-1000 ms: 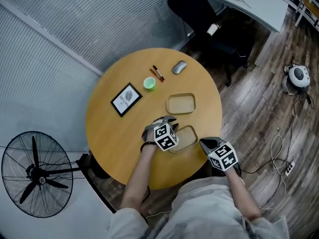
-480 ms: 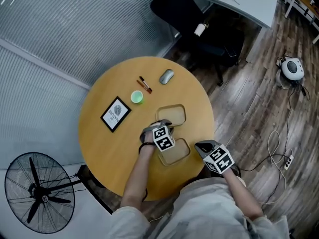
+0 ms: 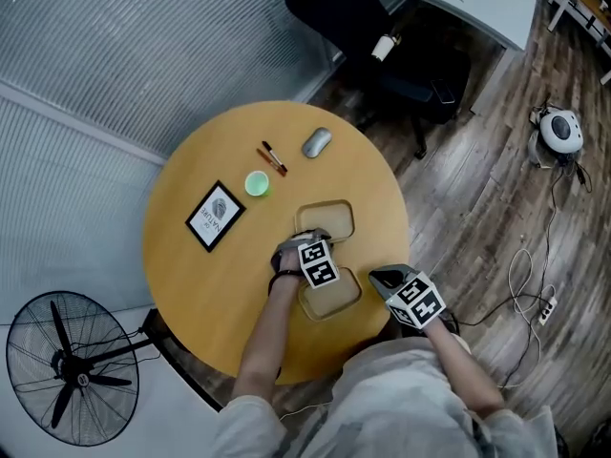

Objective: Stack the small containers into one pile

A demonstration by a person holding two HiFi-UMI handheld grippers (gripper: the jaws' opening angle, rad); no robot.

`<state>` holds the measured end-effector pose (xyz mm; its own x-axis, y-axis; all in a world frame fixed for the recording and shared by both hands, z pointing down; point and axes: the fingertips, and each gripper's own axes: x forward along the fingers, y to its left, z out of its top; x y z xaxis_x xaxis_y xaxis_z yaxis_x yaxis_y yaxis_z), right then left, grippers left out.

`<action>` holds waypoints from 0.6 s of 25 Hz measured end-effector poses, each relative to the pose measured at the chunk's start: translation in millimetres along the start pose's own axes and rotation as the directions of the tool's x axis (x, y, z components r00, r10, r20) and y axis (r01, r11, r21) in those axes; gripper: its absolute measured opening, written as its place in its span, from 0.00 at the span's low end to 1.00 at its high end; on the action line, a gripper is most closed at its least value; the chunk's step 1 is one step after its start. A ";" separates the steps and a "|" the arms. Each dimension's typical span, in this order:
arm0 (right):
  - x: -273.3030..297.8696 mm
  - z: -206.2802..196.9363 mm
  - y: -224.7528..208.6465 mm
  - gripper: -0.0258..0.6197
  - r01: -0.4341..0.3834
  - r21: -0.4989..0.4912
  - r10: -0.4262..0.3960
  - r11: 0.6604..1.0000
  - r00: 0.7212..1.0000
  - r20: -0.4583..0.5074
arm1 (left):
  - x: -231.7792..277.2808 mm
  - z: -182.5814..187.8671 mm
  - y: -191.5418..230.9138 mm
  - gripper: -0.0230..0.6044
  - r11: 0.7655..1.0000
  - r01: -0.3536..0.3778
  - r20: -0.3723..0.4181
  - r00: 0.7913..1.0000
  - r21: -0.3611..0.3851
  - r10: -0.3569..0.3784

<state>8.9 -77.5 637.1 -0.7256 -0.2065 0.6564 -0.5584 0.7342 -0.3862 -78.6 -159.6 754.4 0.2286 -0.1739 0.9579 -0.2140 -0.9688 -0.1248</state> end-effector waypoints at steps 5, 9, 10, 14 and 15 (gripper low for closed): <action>6.2 -0.4 4.6 0.04 -0.012 -0.015 0.012 1.000 1.000 -0.021 | 8.3 -0.1 -0.9 0.10 1.000 0.012 0.005 1.000 -0.001 -0.012; 4.8 -2.0 4.5 0.04 -0.003 -0.016 0.003 1.000 1.000 -0.020 | 8.0 -0.6 -1.0 0.08 1.000 0.012 0.013 1.000 -0.020 -0.011; 4.5 -1.9 5.0 0.04 -0.001 -0.015 0.001 1.000 1.000 -0.018 | 6.5 -1.0 -0.5 0.07 1.000 0.005 0.014 1.000 -0.023 -0.004; 0.3 -2.0 9.3 0.04 0.003 -0.020 -0.003 1.000 1.000 -0.009 | -4.8 -1.0 -0.8 0.06 0.997 -0.028 0.014 0.999 -0.067 0.029; -0.5 -2.8 11.2 0.04 0.003 -0.023 -0.003 1.000 1.000 -0.008 | -8.2 -1.3 -1.5 0.06 0.996 -0.038 0.013 0.999 -0.082 0.039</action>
<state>4.1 -67.4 634.3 -0.7206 -0.2038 0.6627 -0.5512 0.7481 -0.3694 -81.5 -156.5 747.1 0.2324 -0.2142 0.9487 -0.2998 -0.9437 -0.1397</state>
